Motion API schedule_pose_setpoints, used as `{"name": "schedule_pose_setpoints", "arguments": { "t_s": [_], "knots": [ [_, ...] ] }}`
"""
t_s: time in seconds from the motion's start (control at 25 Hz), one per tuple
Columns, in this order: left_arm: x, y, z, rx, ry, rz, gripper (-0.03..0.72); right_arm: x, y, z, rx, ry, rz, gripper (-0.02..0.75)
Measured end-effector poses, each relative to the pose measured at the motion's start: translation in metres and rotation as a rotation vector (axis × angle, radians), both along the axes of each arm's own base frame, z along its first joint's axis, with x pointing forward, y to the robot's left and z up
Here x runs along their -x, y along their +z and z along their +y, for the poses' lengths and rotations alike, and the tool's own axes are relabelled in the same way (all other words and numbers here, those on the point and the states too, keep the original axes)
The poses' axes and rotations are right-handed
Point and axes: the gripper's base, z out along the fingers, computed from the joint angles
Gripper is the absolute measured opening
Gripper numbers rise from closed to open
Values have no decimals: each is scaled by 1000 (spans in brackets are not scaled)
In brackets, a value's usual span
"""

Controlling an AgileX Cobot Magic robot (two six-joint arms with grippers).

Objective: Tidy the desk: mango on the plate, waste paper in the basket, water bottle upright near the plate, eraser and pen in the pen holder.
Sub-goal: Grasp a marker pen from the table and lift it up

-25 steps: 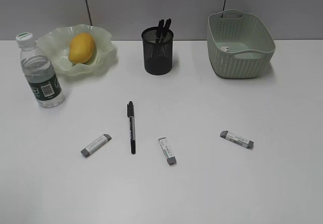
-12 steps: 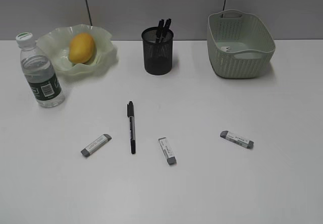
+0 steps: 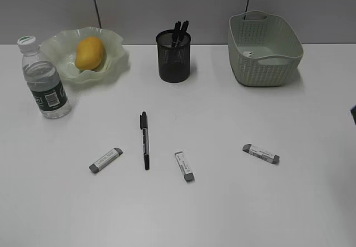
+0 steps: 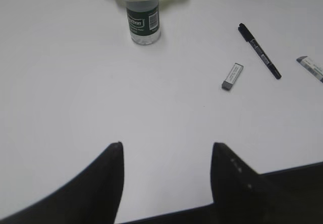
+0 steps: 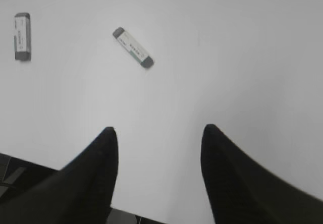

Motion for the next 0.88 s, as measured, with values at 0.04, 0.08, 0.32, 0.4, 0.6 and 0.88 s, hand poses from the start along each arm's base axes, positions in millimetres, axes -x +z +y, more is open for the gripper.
{"name": "schedule_pose_setpoints", "arguments": {
  "t_s": [0.04,0.08,0.32,0.4,0.6,0.88],
  "knots": [
    [0,0,0,0,0,0,424,-12,2,4,1,-6,12,426],
    [0,0,0,0,0,0,424,-23,3,8,-2,-14,22,426],
    [0,0,0,0,0,-1,424,-81,3,61,-6,43,71,426],
    [0,0,0,0,0,-1,424,-91,-2,91,-16,80,102,426],
    [0,0,0,0,0,-1,424,-113,-27,163,11,140,217,425],
    [0,0,0,0,0,-1,424,-148,-54,227,21,79,338,426]
  ]
}}
